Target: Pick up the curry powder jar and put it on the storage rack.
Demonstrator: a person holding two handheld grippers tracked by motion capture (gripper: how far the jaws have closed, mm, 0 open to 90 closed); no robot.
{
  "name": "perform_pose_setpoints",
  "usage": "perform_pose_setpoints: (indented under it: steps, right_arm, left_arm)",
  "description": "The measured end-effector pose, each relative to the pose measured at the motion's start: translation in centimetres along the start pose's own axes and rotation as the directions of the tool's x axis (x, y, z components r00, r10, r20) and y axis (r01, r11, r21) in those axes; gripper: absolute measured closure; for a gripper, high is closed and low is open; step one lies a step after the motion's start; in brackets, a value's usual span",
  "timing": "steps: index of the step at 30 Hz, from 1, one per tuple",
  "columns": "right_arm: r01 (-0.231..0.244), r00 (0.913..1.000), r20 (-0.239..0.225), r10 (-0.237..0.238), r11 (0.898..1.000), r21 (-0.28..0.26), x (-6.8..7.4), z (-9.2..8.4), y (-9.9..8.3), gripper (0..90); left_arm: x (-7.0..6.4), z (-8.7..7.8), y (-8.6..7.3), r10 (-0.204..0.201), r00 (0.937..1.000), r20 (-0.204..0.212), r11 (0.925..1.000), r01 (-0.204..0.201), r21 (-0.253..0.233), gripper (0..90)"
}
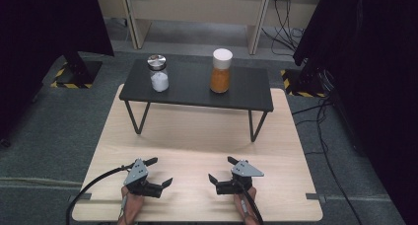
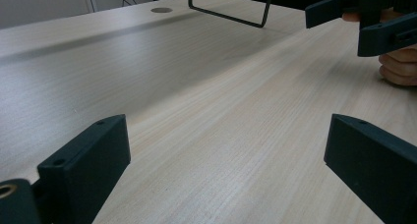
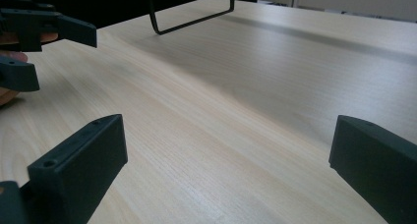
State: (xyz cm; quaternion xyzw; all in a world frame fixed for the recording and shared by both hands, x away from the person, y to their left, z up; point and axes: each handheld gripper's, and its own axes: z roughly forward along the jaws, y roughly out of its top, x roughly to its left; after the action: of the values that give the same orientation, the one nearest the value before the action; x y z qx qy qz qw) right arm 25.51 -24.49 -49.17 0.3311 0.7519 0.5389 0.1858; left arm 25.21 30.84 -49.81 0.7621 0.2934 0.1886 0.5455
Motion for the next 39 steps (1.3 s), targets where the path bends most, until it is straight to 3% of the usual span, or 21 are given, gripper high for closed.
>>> perform_pose_setpoints:
  steps: [39]
  right_arm:
    - [0.011,0.9999,-0.008,-0.011,1.0,0.022,-0.08,0.12,0.1,1.0]
  left_arm:
    - [0.02,0.02,0.04,-0.006,1.0,0.0,1.0,0.006,0.003,2.4]
